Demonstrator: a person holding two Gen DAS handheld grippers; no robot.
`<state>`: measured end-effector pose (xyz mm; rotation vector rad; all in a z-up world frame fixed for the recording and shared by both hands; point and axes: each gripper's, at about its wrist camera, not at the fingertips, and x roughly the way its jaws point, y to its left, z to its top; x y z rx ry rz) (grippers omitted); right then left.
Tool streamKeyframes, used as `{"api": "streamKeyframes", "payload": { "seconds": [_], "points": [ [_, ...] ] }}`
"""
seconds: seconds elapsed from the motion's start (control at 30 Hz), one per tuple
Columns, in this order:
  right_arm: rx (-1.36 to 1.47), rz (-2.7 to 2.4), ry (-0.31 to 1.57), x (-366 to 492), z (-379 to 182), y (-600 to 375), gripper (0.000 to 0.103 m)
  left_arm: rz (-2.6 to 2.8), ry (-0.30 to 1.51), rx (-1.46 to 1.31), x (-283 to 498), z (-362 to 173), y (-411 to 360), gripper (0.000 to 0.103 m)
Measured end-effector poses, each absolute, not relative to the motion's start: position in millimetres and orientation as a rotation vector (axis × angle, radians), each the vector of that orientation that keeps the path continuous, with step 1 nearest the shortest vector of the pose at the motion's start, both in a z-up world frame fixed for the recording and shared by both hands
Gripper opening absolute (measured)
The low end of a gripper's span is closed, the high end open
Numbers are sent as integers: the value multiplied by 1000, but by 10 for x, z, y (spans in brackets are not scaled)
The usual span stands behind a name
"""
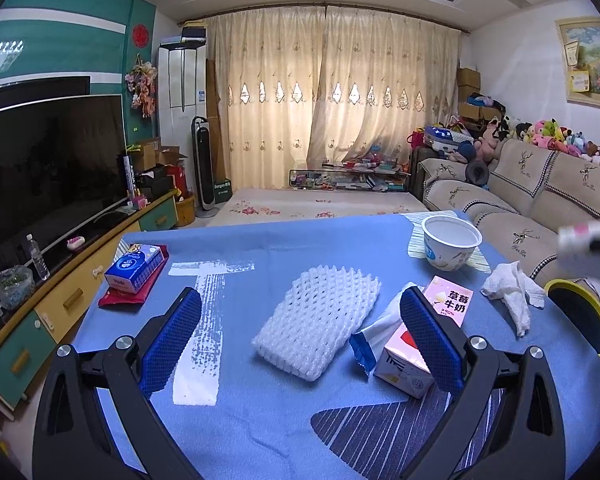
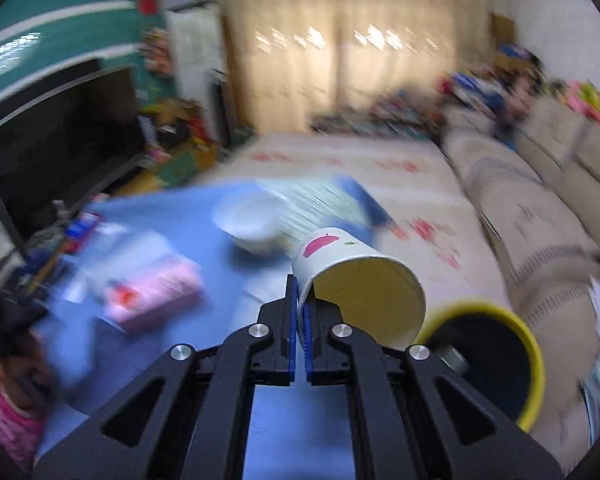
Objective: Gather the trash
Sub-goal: 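Carry the paper cup over the bin and open the right gripper, then grasp the white tissue with the left gripper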
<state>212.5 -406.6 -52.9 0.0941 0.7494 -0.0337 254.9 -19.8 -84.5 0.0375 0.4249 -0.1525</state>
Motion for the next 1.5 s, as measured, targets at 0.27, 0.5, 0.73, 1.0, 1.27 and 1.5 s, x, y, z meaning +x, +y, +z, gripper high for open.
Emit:
{"api": "streamKeyframes", "payload": {
  "seconds": [0.27, 0.5, 0.73, 1.0, 1.27, 1.5],
  "points": [
    [203, -261, 963, 2088, -1346, -5045, 4, -154, 421, 48, 2530, -843, -224, 98],
    [230, -343, 996, 2031, -1581, -5249, 35, -166, 418, 59, 2524, -833, -252, 98],
    [234, -354, 969, 1944, -1500, -5209, 40, -229, 407, 57, 2444, -789, -332, 98],
    [236, -314, 924, 1799, -1343, -5127, 47, -453, 510, 90, 2351, -580, -878, 98],
    [272, -271, 878, 1579, -1273, -5186, 50, -665, 654, 161, 2560, -605, -1903, 98],
    [309, -277, 855, 1375, -1285, -5387, 52, -672, 783, 208, 3013, -897, -2615, 98]
  ]
}}
